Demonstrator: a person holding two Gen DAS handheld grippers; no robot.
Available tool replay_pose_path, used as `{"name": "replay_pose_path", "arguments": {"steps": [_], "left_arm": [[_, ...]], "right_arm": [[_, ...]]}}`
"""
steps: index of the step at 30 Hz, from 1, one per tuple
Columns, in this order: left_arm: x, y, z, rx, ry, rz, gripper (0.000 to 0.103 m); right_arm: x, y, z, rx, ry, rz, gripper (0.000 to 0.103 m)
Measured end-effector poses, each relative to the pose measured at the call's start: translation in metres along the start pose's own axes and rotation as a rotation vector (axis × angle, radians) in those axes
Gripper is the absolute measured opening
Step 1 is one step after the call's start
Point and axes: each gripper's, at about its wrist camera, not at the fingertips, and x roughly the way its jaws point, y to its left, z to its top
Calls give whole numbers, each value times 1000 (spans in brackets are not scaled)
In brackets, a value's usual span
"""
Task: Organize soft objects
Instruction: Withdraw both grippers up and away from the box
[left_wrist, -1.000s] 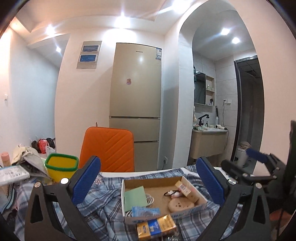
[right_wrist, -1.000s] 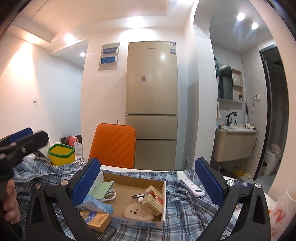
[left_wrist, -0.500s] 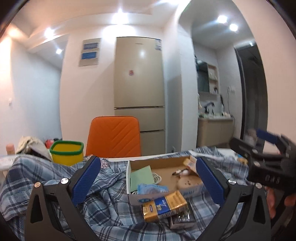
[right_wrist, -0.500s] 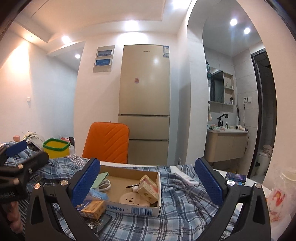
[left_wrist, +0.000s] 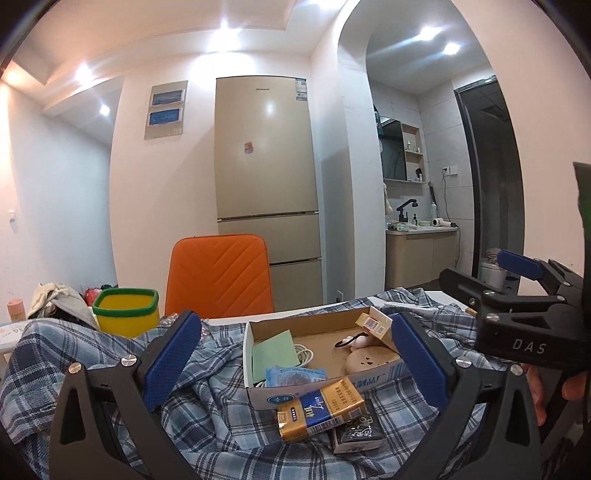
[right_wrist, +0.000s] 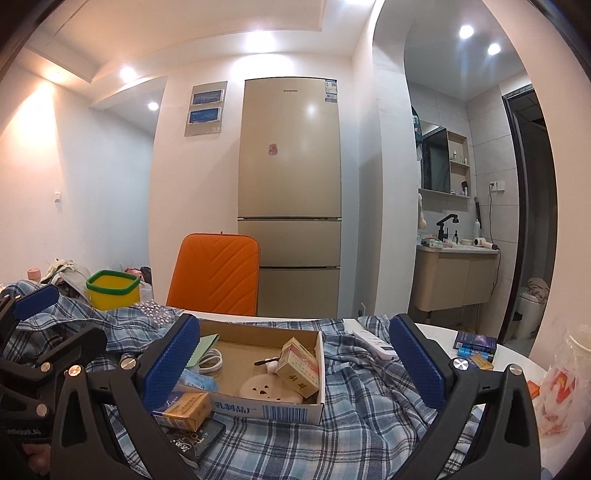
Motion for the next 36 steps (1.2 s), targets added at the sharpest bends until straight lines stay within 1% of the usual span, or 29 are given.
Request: {"name": "replay_pose_path", "arguments": {"steps": [2,5,7,8,10,12,14,16,18,21,24,27,30,32,36], "left_arm": [[2,6,1,-28,17,-3,103],[6,16,4,-64,39,-2,102],[9,18,4,-75,71,-10,102],[13,20,4,-86,97,-25,102],[19,24,4,-120,149,-65,103],[22,30,3,-155,176,-63,102],[22,39,4,-194,188,-59,102],[23,48,5,-231,196,-46,102],[25,54,4,-247,211,-31,102],[30,59,1,-257,237,-11,102],[35,66,-2,-284,264,-23,102],[37,66,-2,-279,274,-19,102],[39,66,-2,-281,284,-28,102],[39,65,-2,-278,284,-29,102],[37,65,0,-280,278,-31,102]], "right_arm": [[1,0,0,0,6,0,103],[8,1,1,-5,47,-4,103],[13,1,4,-5,74,-11,103],[15,2,6,-4,94,-24,103],[23,1,12,13,159,-41,103],[34,-1,15,50,249,-27,103],[46,-2,16,76,340,-34,103],[54,-3,15,96,394,-22,103],[62,1,10,86,443,-26,103],[67,10,1,64,486,-6,103],[66,24,-6,28,516,25,103],[68,39,-16,-15,565,51,103],[75,50,-30,-7,661,107,103],[80,57,-36,-4,706,129,103],[89,72,-44,-29,758,151,99]]}}
